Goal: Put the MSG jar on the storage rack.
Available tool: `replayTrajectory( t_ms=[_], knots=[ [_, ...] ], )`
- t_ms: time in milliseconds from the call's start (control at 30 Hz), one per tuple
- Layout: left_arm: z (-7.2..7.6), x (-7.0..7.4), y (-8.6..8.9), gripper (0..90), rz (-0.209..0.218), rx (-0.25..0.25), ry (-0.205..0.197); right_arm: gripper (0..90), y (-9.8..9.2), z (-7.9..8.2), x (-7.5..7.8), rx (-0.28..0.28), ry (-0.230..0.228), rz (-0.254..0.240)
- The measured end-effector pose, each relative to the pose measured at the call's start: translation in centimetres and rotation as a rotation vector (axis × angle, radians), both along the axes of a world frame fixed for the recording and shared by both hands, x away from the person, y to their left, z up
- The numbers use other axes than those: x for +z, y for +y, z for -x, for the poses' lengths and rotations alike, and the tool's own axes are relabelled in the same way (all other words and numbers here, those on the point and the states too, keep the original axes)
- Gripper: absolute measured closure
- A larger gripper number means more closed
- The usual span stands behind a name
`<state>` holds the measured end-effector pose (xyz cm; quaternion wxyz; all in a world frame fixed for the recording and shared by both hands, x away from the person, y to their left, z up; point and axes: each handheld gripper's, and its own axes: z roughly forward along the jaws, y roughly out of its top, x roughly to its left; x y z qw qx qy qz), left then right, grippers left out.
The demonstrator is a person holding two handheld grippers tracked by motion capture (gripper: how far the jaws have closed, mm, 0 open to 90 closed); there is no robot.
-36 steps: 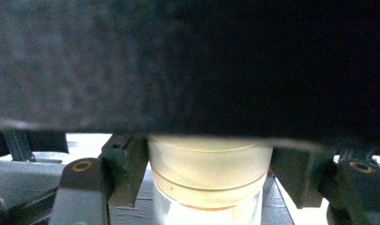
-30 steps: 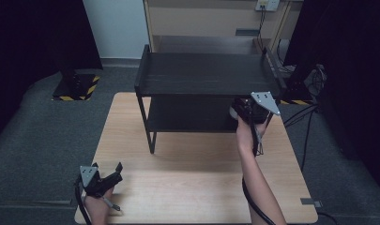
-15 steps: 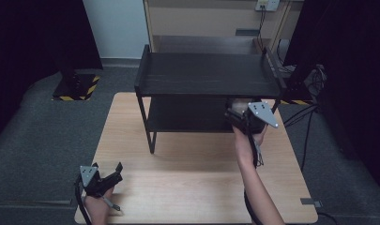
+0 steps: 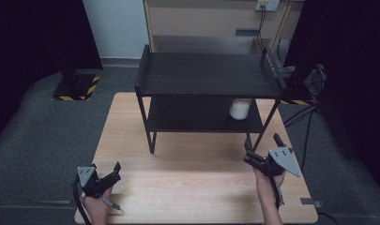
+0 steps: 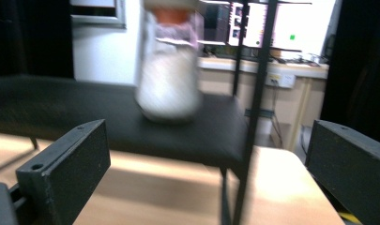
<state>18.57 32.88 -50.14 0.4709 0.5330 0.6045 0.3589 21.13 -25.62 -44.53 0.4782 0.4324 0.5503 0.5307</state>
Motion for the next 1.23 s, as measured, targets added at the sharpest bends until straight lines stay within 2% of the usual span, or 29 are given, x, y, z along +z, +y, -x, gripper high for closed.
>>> replayTrajectory(
  t_ms=[267,367,500,633,800,1067,1233],
  knots=[
    [0.1,0.0,0.0,0.0,0.003,0.014,-0.003,0.5,-3.4,3.0,-3.5,-0.058,0.017,0.012],
    [0.0,0.1,-0.2,0.0,-0.01,0.008,0.0,0.5,-4.3,3.6,-4.5,-0.079,0.043,0.001],
    [0.0,0.2,-0.1,0.0,0.008,0.02,0.014,0.5,-5.3,4.0,-6.4,-0.111,0.088,-0.028],
    [-0.1,0.2,-0.1,0.0,0.001,0.016,0.014,0.5,-5.9,4.4,-7.8,-0.133,0.119,-0.054],
    [-0.2,0.3,-0.2,0.0,-0.008,0.009,0.02,0.5,-6.4,4.6,-8.2,-0.127,0.129,-0.084],
    [-0.3,0.3,-0.4,0.0,-0.027,-0.001,0.027,0.5,-6.5,4.5,-8.2,-0.093,0.138,-0.057],
    [-0.3,0.3,-0.3,0.0,-0.026,-0.001,0.025,0.5,-6.5,4.6,-8.1,-0.091,0.143,-0.056]
  ],
)
